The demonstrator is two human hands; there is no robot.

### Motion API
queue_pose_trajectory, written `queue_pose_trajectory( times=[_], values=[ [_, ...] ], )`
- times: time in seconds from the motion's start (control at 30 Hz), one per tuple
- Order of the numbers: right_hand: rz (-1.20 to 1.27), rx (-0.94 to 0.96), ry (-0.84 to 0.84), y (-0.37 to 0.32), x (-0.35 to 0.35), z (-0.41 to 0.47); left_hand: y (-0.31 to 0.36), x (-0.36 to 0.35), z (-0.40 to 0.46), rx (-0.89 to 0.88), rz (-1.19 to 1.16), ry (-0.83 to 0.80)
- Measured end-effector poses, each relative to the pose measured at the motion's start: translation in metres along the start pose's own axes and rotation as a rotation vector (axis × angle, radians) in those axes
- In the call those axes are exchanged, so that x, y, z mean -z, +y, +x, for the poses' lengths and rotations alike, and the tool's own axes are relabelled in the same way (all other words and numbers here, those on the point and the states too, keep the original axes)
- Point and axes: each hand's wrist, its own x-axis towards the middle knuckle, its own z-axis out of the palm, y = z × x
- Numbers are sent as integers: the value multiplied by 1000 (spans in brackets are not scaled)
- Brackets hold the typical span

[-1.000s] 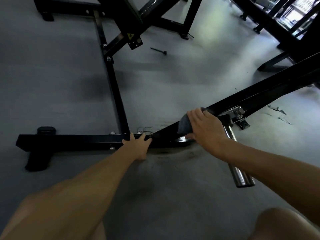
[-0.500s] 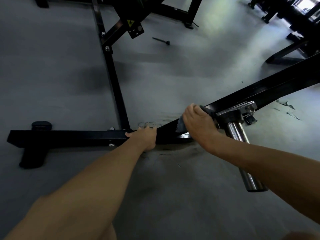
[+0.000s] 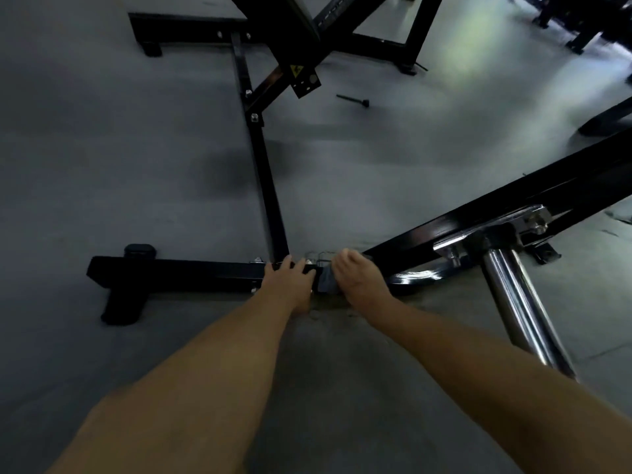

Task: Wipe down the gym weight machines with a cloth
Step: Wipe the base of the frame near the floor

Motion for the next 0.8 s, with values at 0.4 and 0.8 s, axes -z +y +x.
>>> queue_pose_trajectory(
  times=[0.4, 0.8],
  values=[
    [45, -109, 92, 31, -18, -22, -34, -17, -13, 79, 160, -122],
    [38, 17, 66, -14, -13, 14, -39, -28, -9, 56, 183, -72]
  ],
)
